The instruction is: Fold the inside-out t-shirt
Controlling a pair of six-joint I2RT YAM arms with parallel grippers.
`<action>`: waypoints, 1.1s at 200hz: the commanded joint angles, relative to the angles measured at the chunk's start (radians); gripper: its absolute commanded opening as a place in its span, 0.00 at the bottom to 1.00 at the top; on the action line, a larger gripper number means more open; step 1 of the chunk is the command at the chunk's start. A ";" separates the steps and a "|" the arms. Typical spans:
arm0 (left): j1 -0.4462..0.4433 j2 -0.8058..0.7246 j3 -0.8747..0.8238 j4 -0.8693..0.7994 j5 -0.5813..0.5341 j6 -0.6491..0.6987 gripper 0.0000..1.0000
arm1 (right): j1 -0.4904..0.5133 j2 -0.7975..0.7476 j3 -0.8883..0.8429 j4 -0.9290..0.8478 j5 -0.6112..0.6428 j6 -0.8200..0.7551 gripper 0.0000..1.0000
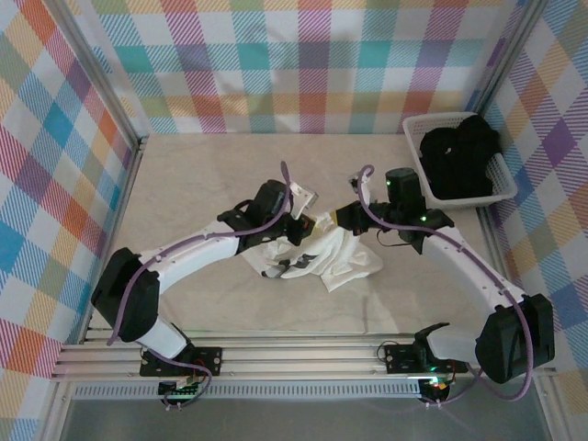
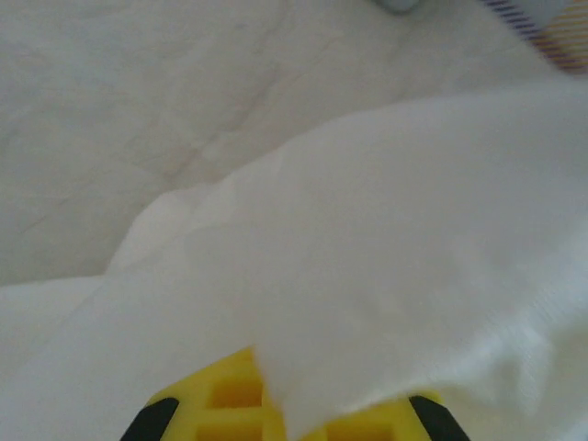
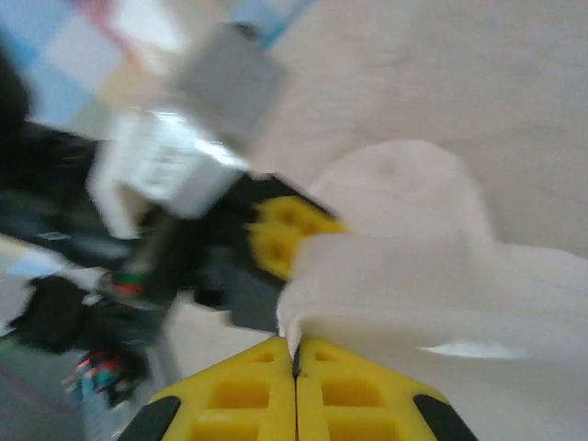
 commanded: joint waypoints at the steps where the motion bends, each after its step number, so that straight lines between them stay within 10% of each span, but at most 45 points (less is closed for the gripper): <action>1: 0.078 -0.064 0.036 -0.020 0.256 -0.181 0.00 | 0.070 -0.057 0.052 -0.223 0.549 -0.003 0.21; 60: 0.137 -0.168 0.043 -0.179 0.299 -0.394 0.00 | 0.292 -0.216 -0.107 0.000 0.445 -0.004 0.49; 117: 0.136 -0.229 0.059 -0.233 0.300 -0.367 0.00 | 0.392 -0.023 -0.125 0.192 0.518 0.043 0.59; 145: 0.150 -0.234 0.060 -0.245 0.301 -0.370 0.00 | 0.370 0.031 -0.105 0.258 0.423 -0.004 0.30; 161: 0.184 -0.235 0.048 -0.231 0.299 -0.405 0.00 | 0.297 0.004 -0.120 0.259 0.170 -0.046 0.10; 187: 0.237 -0.204 0.038 -0.212 0.248 -0.458 0.00 | 0.187 -0.029 -0.174 0.370 -0.302 -0.028 0.00; 220: 0.242 -0.126 0.068 -0.200 0.228 -0.458 0.13 | 0.153 0.009 -0.195 0.517 -0.432 0.067 0.00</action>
